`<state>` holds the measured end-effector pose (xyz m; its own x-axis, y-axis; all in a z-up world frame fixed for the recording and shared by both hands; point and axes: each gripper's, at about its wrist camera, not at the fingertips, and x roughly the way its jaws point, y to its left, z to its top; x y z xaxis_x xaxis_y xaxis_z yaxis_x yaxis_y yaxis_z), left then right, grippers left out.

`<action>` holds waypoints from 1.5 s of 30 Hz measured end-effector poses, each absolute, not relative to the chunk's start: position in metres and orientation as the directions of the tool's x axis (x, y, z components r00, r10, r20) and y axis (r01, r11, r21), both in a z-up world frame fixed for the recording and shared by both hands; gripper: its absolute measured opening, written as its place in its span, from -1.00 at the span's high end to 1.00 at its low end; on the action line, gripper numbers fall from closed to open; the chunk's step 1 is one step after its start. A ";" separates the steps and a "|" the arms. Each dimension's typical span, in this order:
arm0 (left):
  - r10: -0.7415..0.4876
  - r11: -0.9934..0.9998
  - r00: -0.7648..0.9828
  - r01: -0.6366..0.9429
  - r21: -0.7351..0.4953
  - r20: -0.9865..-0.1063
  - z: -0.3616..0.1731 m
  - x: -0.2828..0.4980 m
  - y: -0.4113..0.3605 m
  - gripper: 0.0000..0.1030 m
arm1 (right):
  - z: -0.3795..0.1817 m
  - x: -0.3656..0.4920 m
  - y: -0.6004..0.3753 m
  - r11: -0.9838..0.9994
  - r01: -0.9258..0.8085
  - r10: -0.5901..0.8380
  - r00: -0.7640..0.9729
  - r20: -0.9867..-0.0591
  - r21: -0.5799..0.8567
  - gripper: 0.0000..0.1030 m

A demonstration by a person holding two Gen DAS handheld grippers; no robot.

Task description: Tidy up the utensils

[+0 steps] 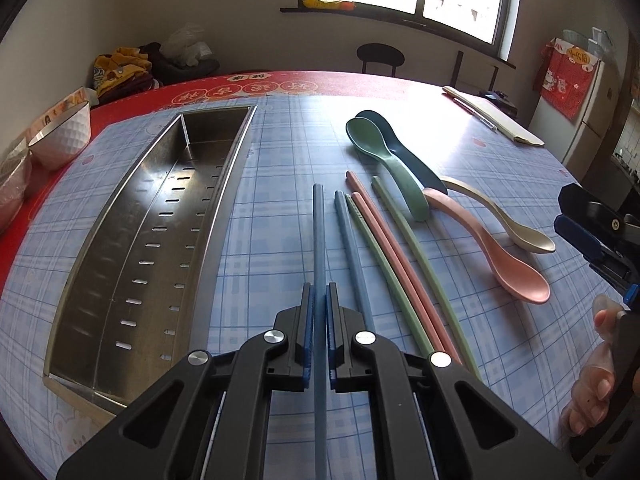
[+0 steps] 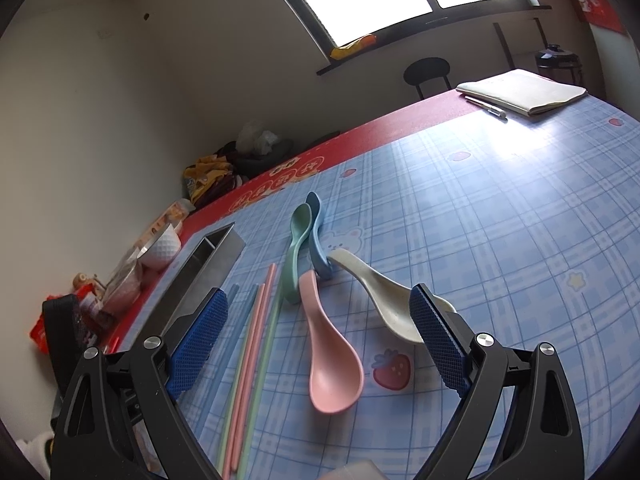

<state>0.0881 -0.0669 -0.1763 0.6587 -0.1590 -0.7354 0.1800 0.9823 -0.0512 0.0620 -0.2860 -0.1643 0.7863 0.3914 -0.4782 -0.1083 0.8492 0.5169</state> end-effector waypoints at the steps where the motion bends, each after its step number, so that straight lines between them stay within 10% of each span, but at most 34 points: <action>1: -0.164 0.982 0.666 0.183 -0.054 -0.728 -0.175 0.086 -0.066 0.89 | -0.165 0.063 -0.286 0.848 -0.111 0.396 0.782 -0.481 0.519 -0.73; 19: -0.309 0.951 0.676 0.234 -0.203 -0.669 -0.170 0.080 -0.051 0.89 | -0.152 0.105 -0.293 0.924 -0.145 0.355 0.674 -0.648 0.355 -0.71; 21: -0.319 0.948 0.676 0.237 -0.213 -0.665 -0.170 0.080 -0.050 0.89 | -0.157 0.121 -0.292 0.931 -0.135 0.342 0.644 -0.684 0.338 -0.26; 45: -0.327 0.945 0.692 0.239 -0.223 -0.643 -0.165 0.075 -0.046 0.89 | -0.184 0.141 -0.227 0.977 -0.153 -0.024 0.618 -0.786 -0.150 0.84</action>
<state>0.0749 -0.0464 -0.1651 0.6924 -0.3274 -0.6429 0.2393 0.9449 -0.2235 0.1407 -0.2275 -0.1839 0.6179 -0.0240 -0.7859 -0.1531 0.9767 -0.1502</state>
